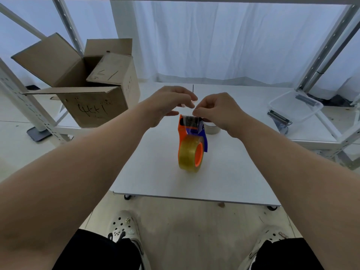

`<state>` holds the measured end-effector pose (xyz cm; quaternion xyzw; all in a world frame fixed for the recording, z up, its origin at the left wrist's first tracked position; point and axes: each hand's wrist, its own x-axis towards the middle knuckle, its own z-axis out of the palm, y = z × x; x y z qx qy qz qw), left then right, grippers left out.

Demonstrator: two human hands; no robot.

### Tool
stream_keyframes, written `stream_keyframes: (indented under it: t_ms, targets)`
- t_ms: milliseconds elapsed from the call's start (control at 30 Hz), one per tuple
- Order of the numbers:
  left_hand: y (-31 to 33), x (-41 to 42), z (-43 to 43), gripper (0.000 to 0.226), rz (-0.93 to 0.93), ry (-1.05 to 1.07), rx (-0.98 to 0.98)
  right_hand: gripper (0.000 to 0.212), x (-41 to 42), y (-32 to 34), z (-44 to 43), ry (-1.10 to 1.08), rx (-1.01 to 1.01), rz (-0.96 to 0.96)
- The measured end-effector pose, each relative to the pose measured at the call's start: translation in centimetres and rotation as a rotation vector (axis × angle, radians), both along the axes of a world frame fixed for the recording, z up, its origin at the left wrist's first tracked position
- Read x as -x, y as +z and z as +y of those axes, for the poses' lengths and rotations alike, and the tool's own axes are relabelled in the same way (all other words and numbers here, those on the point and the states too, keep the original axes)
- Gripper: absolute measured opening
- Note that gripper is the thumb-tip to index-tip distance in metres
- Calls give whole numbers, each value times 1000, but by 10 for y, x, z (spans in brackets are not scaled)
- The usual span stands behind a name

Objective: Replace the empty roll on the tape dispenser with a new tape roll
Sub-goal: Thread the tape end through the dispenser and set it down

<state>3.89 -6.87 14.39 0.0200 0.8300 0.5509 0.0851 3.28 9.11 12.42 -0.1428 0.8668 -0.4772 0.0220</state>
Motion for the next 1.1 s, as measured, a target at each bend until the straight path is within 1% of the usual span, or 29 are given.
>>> stream_keyframes:
  t_ms: [100,133,200,267,300,333,400,500,567,633,667,800,867,1000,1100]
  targets:
    - [-1,-2,-7,29,-36,71,-129,9,-1,1,-2,-48,-12,-5]
    - [-2,-2,-9,36,-25,82,-108,9,0,1,-1,-72,-2,-14]
    - [-8,-3,-10,54,-18,52,58,10,2,0,2,-125,11,-25]
    - [-21,-6,-4,78,-51,29,243,9,2,0,4,-163,7,-24]
    - [-30,-9,2,91,-69,31,298,6,2,0,5,-176,9,-26]
    - [-39,-11,8,101,-70,36,332,5,2,1,5,-188,12,-27]
    - [-55,-10,19,109,-14,80,317,10,1,2,3,-212,16,-29]
    - [-68,-4,28,103,52,143,192,10,0,3,1,-228,23,-48]
    - [-73,-2,33,89,76,106,195,8,0,2,1,-260,38,-75]
    - [-79,-2,39,72,143,92,206,9,0,3,3,-303,68,-126]
    - [-81,-3,42,68,174,95,204,9,0,4,5,-325,97,-165]
    - [-84,-4,50,66,237,71,201,7,-2,8,14,-415,285,-370]
    - [-84,-5,54,65,263,54,216,6,-3,8,19,-446,320,-419]
    - [-82,-7,57,63,267,48,234,11,-4,9,25,-453,334,-435]
    - [-83,-7,57,58,255,42,229,13,-2,7,26,-419,262,-351]
